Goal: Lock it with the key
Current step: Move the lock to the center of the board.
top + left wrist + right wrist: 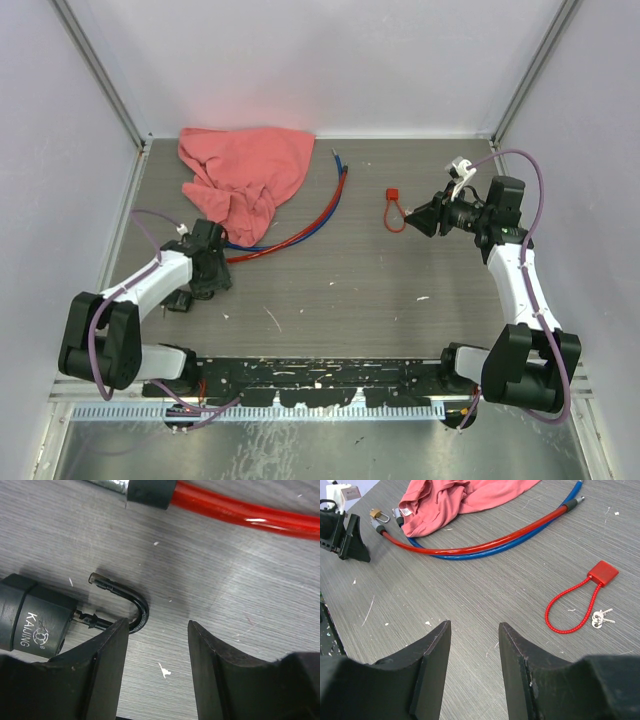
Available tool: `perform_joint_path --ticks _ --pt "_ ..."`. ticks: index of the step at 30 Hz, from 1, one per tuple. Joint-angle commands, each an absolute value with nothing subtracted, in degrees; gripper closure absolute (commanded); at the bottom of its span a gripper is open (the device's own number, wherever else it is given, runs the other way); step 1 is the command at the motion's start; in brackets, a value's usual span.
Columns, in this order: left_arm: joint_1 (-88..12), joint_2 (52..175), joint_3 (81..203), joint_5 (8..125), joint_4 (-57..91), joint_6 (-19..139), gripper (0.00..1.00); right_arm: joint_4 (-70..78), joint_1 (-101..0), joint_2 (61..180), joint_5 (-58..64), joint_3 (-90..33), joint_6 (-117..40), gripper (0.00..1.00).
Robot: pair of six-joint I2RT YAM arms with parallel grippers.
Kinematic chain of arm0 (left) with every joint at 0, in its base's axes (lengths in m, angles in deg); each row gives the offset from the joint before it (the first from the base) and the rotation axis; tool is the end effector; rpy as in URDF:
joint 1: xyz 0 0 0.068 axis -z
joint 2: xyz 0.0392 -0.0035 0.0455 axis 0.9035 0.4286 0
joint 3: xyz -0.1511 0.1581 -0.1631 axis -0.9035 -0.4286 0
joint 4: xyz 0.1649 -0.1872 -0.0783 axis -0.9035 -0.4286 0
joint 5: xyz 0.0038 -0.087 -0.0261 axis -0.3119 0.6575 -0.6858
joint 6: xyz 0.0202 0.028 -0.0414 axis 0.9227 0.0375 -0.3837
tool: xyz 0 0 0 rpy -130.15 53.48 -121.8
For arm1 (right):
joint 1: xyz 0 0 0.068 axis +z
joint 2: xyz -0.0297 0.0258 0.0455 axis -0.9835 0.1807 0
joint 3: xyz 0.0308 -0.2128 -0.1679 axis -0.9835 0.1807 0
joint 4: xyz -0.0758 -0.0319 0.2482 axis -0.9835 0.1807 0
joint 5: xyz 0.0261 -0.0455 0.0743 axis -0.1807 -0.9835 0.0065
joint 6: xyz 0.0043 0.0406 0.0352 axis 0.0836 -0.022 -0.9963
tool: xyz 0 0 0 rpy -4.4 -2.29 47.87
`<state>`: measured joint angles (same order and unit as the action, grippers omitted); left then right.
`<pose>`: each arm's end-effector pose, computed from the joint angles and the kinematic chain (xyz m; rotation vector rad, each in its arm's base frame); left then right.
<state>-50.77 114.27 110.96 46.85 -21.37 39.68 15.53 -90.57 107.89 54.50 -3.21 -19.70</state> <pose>0.2214 -0.0473 0.1746 -0.4776 2.7244 0.0768 0.2548 -0.0182 0.2928 -0.6103 1.8119 0.8091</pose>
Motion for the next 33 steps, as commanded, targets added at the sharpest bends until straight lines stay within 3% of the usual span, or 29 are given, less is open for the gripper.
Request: perform_joint_path --ticks 1,5,11,21,33 --pt "-51.5 114.0 109.5 45.8 -19.7 36.9 0.49 14.6 -90.5 107.9 55.2 -5.9 -19.2 0.51" --pt "-51.9 115.1 108.8 46.8 -19.1 36.2 0.58 14.8 -90.5 108.0 55.1 -6.0 -19.2 0.51" --pt "-52.1 115.4 108.3 49.0 -18.6 35.9 0.6 14.8 -90.5 107.9 55.2 -6.0 -19.2 0.51" --pt "-51.9 115.1 106.0 63.5 -14.3 33.4 0.94 14.8 -90.5 108.0 55.4 -6.0 -19.2 0.51" --pt "-35.9 114.4 106.6 69.9 -2.0 19.1 0.99 14.8 -90.5 108.6 55.9 -5.9 -19.5 0.51"
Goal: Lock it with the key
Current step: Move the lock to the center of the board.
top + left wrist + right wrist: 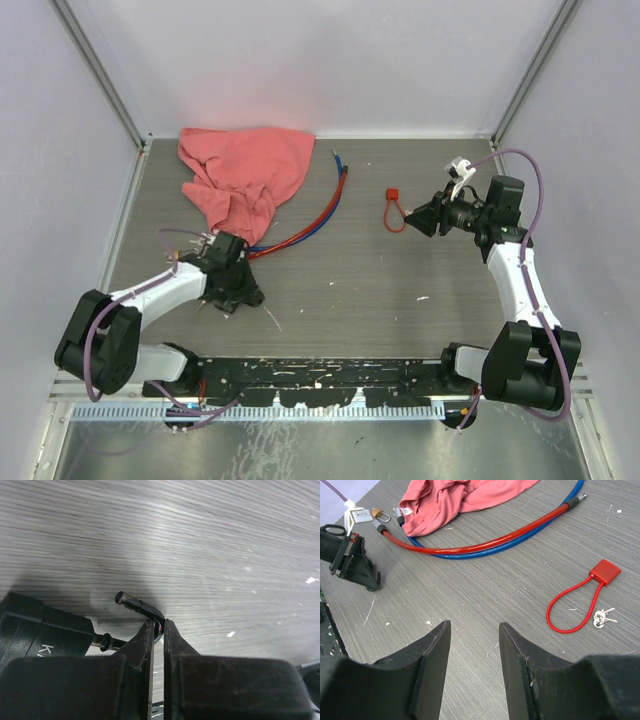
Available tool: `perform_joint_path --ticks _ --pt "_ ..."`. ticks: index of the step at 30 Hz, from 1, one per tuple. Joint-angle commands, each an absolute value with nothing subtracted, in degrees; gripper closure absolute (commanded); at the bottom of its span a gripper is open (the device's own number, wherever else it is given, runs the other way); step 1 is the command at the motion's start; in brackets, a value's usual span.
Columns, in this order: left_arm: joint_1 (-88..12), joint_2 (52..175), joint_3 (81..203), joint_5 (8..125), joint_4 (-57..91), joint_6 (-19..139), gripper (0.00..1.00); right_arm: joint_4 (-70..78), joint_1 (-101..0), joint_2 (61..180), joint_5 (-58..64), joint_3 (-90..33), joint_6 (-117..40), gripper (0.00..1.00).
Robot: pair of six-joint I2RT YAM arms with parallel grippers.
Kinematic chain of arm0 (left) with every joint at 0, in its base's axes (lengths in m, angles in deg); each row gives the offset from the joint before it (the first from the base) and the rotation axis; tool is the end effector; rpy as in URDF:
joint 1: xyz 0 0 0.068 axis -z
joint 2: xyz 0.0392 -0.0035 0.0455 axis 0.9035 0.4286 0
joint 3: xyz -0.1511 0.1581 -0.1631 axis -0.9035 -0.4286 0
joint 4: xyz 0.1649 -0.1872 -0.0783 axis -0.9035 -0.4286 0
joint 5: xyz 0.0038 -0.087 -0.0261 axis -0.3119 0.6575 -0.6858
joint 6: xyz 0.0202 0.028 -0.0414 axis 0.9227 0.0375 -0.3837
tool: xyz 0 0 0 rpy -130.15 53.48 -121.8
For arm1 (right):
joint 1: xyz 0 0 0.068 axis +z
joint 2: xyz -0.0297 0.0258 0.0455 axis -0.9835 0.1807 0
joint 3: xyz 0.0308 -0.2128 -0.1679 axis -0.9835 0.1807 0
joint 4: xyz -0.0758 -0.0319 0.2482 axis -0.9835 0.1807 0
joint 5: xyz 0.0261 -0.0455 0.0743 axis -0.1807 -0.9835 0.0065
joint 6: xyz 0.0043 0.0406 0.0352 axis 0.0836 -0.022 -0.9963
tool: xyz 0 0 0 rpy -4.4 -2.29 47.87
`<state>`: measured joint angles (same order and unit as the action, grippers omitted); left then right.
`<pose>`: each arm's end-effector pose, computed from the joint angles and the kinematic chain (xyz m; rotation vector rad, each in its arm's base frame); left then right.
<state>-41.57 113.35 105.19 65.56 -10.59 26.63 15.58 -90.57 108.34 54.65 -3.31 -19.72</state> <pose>0.2045 -0.0919 0.1578 -0.4955 2.7724 -0.4929 0.2562 -0.0184 0.2915 -0.6084 1.8163 0.8160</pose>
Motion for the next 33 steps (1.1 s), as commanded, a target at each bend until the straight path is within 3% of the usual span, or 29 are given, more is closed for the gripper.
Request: perform_joint_path --ticks 1,11,17,23,33 --pt "-33.9 115.4 107.2 69.8 -0.5 17.9 0.99 14.8 -90.5 108.6 55.9 -6.0 -19.5 0.51" --pt "-17.4 133.2 122.7 70.4 9.5 12.1 0.98 14.8 -90.5 108.8 55.6 -5.9 -19.4 0.51" --pt "-14.1 141.3 132.3 76.3 13.0 14.3 0.86 15.2 -90.5 108.8 55.2 -6.2 -18.9 0.51" --pt "-13.8 138.0 133.6 75.6 15.2 20.0 0.65 15.9 -90.5 109.0 54.8 -6.3 -18.2 0.51" --pt "-13.8 122.3 124.9 66.5 16.8 34.6 0.64 15.8 -90.5 109.5 55.6 -6.3 -18.1 0.51"
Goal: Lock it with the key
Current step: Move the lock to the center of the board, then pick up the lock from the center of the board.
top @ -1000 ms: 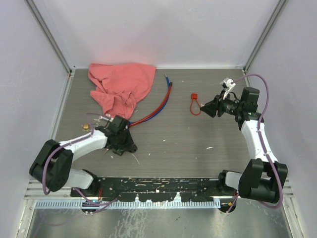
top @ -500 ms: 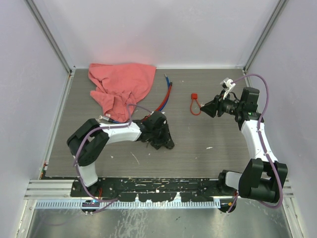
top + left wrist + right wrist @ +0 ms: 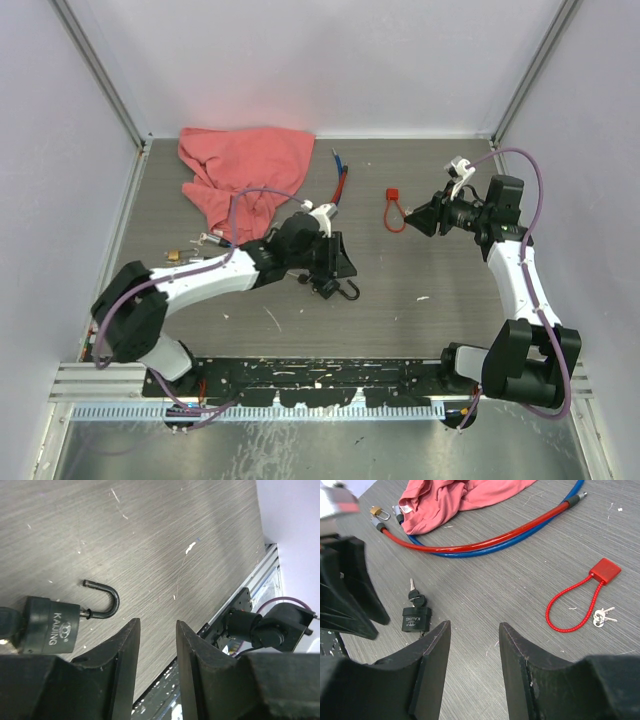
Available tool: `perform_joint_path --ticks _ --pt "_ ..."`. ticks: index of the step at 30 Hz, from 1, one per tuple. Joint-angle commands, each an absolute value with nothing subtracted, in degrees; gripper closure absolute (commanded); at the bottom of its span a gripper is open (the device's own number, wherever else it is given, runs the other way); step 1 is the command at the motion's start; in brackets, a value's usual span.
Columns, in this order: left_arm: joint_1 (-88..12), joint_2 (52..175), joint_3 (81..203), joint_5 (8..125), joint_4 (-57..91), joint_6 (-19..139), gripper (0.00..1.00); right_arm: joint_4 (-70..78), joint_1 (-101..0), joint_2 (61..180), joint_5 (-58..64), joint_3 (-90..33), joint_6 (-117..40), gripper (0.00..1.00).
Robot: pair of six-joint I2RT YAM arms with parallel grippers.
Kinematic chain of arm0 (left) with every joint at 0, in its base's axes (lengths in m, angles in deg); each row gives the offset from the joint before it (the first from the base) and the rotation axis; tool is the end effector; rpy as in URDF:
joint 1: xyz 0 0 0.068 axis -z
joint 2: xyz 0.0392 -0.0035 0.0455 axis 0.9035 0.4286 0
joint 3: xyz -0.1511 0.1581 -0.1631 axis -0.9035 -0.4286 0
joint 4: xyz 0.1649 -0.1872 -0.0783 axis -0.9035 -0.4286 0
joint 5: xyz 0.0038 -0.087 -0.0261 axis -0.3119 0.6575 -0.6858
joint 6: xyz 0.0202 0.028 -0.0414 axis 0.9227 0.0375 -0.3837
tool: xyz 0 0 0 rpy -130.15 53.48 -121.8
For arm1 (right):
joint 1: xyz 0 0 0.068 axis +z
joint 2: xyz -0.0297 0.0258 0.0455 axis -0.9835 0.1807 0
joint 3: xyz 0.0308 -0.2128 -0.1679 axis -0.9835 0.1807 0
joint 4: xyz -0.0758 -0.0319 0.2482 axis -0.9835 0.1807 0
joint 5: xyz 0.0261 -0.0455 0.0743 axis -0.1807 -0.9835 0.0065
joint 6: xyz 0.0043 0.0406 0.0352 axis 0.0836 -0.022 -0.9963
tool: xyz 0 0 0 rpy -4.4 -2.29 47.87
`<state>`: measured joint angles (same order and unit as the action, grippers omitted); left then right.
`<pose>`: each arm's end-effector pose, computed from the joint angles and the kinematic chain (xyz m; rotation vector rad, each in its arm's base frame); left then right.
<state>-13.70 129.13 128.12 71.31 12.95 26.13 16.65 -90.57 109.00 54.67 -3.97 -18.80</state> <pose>0.2158 -0.2784 0.2330 0.2615 2.4098 -1.1289 0.2581 -0.0188 0.2912 -0.6145 1.8239 0.8167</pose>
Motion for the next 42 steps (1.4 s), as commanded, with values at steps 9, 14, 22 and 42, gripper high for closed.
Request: perform_joint_path --ticks 9,14,22,42 --pt "-14.4 107.8 113.9 55.6 19.3 44.6 0.54 14.8 -90.5 109.3 57.7 -5.4 -18.0 0.51" --pt "-15.6 104.4 108.2 54.0 22.0 42.6 0.51 14.4 -90.4 109.4 58.6 -5.2 -18.0 0.51" --pt "-22.3 109.4 104.8 63.9 25.8 32.5 0.45 14.1 -90.3 109.7 59.2 -4.8 -18.0 0.51" --pt "-27.5 113.4 105.9 69.0 29.5 33.0 0.44 12.0 -77.3 112.9 58.1 -1.2 -14.1 0.38"
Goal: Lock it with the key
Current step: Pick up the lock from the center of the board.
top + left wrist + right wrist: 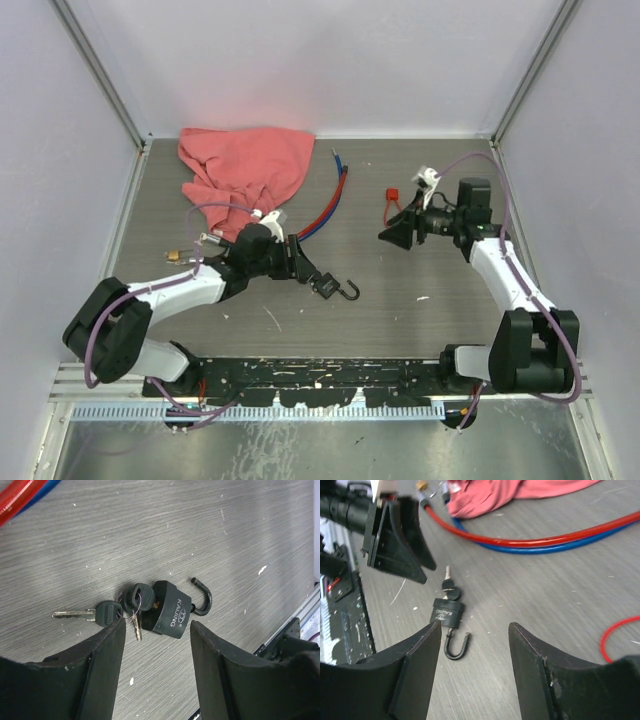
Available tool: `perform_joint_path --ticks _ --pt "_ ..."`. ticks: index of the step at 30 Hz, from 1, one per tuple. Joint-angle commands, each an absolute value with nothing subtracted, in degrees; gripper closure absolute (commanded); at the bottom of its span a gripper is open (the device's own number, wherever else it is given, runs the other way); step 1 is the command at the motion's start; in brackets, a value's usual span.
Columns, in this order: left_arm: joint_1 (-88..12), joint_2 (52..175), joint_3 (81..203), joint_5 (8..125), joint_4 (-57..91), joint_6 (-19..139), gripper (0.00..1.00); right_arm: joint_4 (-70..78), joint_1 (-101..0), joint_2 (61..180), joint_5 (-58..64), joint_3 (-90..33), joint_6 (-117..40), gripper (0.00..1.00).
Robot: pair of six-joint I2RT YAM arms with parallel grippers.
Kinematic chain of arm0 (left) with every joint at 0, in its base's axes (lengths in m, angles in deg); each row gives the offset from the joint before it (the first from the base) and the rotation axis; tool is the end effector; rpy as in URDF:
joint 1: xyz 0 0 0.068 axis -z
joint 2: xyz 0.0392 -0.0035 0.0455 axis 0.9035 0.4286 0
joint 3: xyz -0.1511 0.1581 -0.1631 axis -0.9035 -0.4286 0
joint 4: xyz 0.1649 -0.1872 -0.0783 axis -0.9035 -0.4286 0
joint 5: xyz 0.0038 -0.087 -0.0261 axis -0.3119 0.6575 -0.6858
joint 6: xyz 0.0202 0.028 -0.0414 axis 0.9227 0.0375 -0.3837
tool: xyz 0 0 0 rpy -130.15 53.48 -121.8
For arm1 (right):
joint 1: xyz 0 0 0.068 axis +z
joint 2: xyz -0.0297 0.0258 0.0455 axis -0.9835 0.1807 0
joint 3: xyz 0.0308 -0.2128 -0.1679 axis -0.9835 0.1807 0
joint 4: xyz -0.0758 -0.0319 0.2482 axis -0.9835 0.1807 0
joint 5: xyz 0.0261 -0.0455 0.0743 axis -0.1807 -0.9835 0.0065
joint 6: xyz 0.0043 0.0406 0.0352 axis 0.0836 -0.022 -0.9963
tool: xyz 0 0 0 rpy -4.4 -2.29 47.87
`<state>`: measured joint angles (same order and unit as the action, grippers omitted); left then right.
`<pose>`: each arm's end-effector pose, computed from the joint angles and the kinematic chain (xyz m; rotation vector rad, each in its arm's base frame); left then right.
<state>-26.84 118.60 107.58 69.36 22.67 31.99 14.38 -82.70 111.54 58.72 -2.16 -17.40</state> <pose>0.2217 -0.1804 0.1886 0.0826 2.3402 -0.9385 0.2634 0.0177 0.2745 -0.7858 1.7752 0.9824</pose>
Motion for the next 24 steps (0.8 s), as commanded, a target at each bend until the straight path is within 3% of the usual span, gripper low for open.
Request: perform_joint_path --ticks 1,9,15,24 --pt "-27.6 112.3 104.7 68.0 30.4 33.0 0.44 12.6 -75.6 113.5 57.1 -1.2 -13.0 0.38" --pt "-28.7 98.0 96.1 59.8 32.5 33.2 0.36 17.5 -59.8 119.8 39.6 -3.5 -7.2 0.29" --pt "-28.9 90.0 92.3 53.7 28.2 33.3 0.36 20.7 -45.5 125.7 24.6 -7.3 -7.0 0.25" --pt "-28.9 78.5 89.5 47.7 20.2 34.2 0.35 21.8 -37.2 131.4 12.0 -10.5 -10.9 0.18"
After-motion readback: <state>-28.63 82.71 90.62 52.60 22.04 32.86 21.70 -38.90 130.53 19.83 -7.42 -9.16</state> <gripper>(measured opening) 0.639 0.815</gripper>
